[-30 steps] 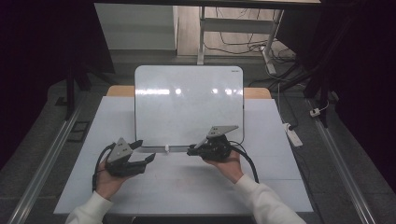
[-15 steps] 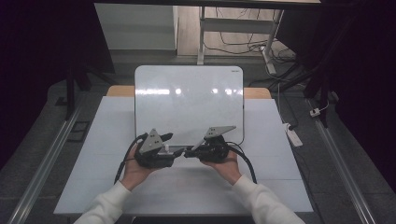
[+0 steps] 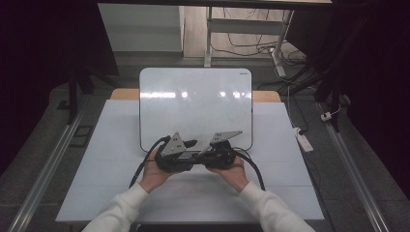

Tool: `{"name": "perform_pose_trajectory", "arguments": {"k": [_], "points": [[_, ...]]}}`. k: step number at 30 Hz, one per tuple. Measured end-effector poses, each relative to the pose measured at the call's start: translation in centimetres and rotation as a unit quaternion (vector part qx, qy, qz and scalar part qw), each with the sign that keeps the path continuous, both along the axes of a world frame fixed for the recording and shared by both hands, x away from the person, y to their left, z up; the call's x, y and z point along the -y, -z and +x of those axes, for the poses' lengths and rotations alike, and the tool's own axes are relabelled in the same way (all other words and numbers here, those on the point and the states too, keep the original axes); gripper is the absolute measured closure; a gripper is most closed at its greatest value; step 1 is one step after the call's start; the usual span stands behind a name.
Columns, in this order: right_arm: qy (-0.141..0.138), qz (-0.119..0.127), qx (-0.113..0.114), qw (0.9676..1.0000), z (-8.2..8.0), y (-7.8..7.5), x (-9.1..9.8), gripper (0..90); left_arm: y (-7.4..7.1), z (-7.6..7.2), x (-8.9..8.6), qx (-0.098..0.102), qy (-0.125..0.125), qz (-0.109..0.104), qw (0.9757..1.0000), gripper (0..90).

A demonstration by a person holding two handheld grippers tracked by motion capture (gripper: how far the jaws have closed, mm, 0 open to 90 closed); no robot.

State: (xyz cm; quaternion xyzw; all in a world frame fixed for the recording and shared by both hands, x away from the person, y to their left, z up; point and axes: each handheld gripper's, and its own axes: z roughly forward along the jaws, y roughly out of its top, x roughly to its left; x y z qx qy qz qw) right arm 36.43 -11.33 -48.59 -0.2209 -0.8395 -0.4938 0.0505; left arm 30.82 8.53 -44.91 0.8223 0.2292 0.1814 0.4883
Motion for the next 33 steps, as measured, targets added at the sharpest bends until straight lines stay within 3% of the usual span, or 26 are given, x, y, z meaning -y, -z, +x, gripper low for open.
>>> {"name": "perform_pose_trajectory", "arguments": {"k": [5, 8, 18, 19, 20, 25, 33], "points": [[-0.003, -0.001, -0.002, 1.0, -0.1, 0.1, -0.2, 77.8, 0.3, 0.5, 0.6, -0.005, 0.015, 0.004, 0.9999, 63.1], [-0.004, -0.001, -0.004, 1.0, -0.2, 0.1, -0.3, 77.7, 0.4, 0.6, 0.7, -0.004, 0.021, 0.008, 0.9997, 78.6], [-0.006, 0.001, -0.007, 1.0, -0.2, 0.1, -0.3, 77.0, 0.2, 0.4, 0.6, 0.008, 0.016, 0.015, 0.9997, 81.8], [-0.006, 0.003, -0.002, 1.0, -0.2, 0.1, -0.3, 75.6, 0.1, 0.3, 0.5, 0.012, 0.012, 0.015, 0.9997, 81.9], [-0.004, 0.007, 0.008, 0.9999, -0.3, -0.1, -0.2, 68.8, 0.0, 0.3, 0.3, 0.017, 0.007, 0.016, 0.9997, 81.9], [0.012, 0.014, 0.038, 0.9991, -0.6, -0.4, 0.3, 57.4, -0.6, 0.6, -1.5, 0.017, -0.022, 0.0, 0.9996, 81.9], [0.054, 0.016, 0.089, 0.9944, -0.9, -0.5, 3.1, 48.3, -1.0, 1.6, -4.8, 0.001, -0.078, -0.01, 0.9969, 81.9]]}}
